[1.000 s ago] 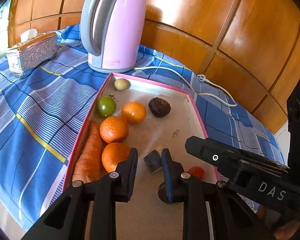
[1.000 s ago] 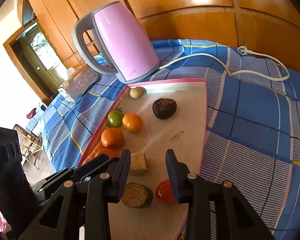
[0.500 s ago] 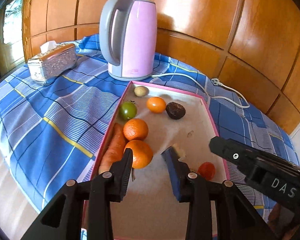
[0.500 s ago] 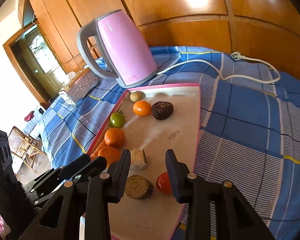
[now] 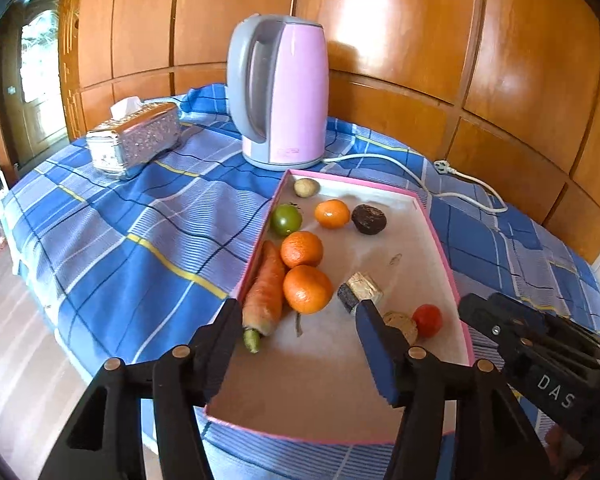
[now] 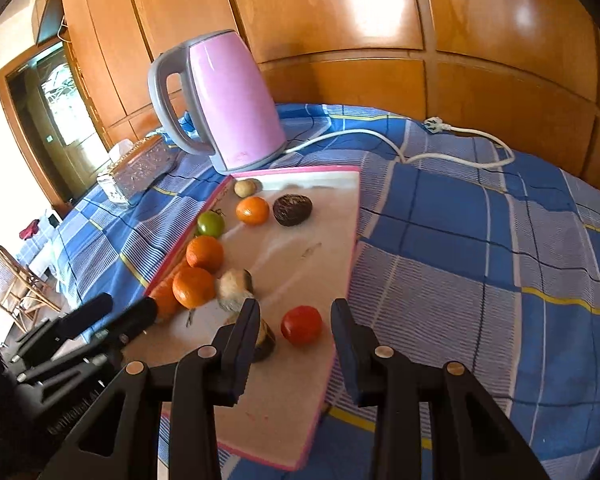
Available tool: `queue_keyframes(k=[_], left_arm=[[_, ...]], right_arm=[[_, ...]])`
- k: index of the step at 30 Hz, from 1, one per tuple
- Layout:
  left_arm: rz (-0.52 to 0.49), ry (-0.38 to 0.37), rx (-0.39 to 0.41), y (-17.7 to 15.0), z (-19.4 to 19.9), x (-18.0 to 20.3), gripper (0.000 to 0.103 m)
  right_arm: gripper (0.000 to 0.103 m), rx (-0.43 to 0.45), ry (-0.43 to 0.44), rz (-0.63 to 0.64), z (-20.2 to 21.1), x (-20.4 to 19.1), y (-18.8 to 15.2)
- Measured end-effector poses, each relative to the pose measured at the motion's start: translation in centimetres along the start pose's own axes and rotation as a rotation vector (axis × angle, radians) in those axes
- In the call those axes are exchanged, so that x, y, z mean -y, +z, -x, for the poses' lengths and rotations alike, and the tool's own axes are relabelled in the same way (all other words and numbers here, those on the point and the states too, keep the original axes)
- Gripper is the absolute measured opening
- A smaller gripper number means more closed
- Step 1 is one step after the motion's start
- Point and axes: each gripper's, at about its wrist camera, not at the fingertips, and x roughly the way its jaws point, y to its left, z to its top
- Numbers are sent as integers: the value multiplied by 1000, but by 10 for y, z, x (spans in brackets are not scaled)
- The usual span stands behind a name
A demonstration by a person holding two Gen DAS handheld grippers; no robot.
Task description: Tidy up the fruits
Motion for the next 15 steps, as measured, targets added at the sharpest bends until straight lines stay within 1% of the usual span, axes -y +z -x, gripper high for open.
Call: queue_keyframes(k=[1, 3, 5, 7, 11, 13, 15], left_arm=[[3, 10, 0, -2, 2, -1, 68], [8, 20, 3, -6, 5, -4, 74], [8, 34, 8, -10, 9, -5, 76], [11, 50, 10, -14, 10, -5, 80], [12, 48, 24, -15, 13, -2, 83], [9, 49, 36, -15, 16, -1, 86], [9, 48, 44, -14, 17, -1, 87]], right_arm=[[37, 0, -6, -5, 1, 1, -2], [38, -1, -18, -19, 2, 3, -7], [38, 7, -42, -23, 6, 3, -11], [38, 18, -66, -12, 9, 2, -15], [39, 35, -104, 1, 16, 0, -21], [39, 39, -113, 5, 17, 0, -22], [39, 40, -119, 10, 18, -2, -23]])
